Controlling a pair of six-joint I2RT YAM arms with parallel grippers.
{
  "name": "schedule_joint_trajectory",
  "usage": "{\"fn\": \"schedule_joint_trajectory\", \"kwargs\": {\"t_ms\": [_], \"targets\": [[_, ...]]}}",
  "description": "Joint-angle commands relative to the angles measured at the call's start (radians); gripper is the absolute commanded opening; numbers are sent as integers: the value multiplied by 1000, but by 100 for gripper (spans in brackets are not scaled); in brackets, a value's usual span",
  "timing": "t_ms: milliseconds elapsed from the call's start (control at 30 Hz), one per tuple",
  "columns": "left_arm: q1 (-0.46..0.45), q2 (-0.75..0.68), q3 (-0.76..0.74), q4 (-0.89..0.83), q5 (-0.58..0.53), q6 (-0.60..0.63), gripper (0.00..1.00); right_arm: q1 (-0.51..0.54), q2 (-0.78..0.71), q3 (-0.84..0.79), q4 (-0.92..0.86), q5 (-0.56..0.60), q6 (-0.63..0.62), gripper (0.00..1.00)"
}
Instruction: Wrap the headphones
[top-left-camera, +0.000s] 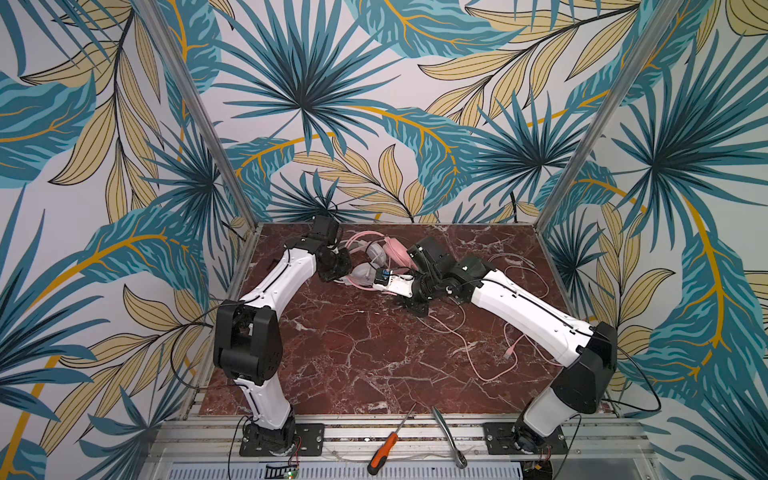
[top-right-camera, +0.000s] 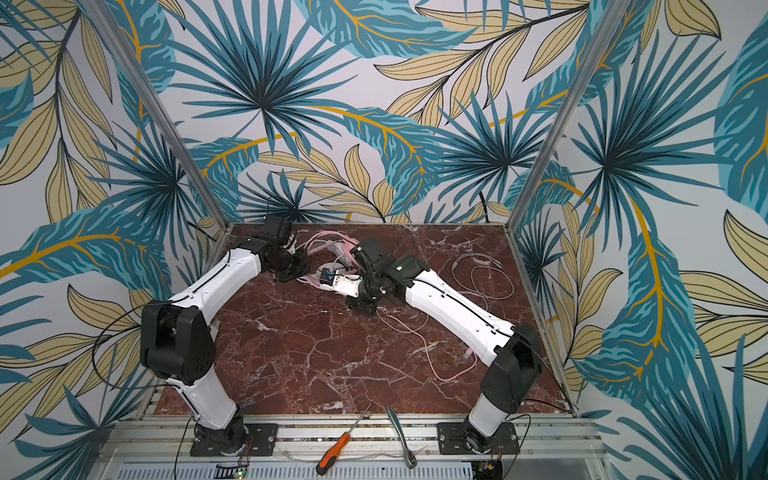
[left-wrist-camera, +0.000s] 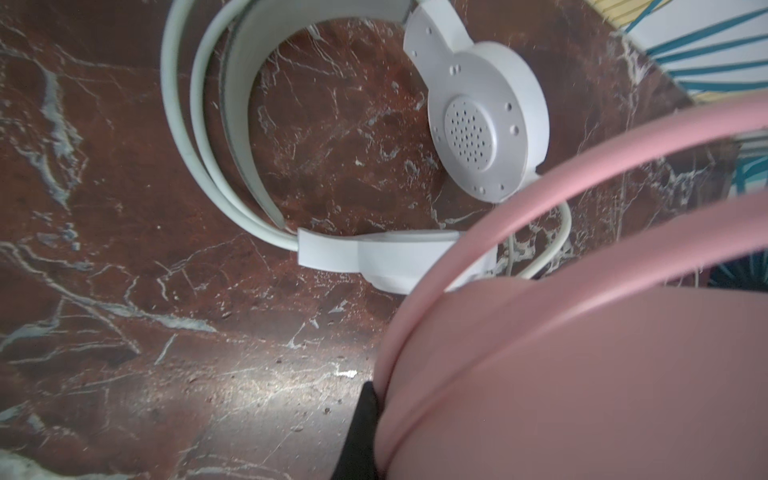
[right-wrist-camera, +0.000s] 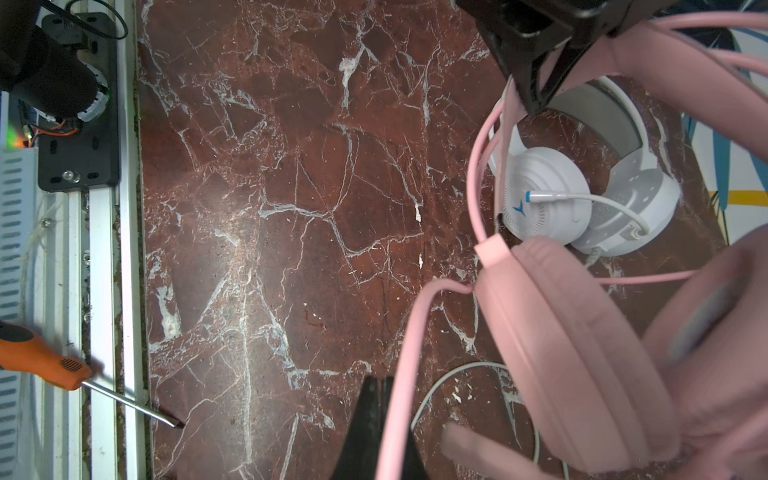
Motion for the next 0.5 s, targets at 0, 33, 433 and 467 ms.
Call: {"fn": "schedule_joint_trajectory", "kwargs": {"t_ms": [0,33,433,467], "targets": [[-26,15,70,-41,-32,60,0,6,14,53,-68,19,-51,0],[-30,22,79,-54,-31,68,0,6,16,67,-77,24,-55,0],[-75,48,123,-130,-45,164,0,7,66,162,-98,122,-138,0],[-80,51,126,-135,-55,167,0,8,78,183,-110,129,-143,0]]}}
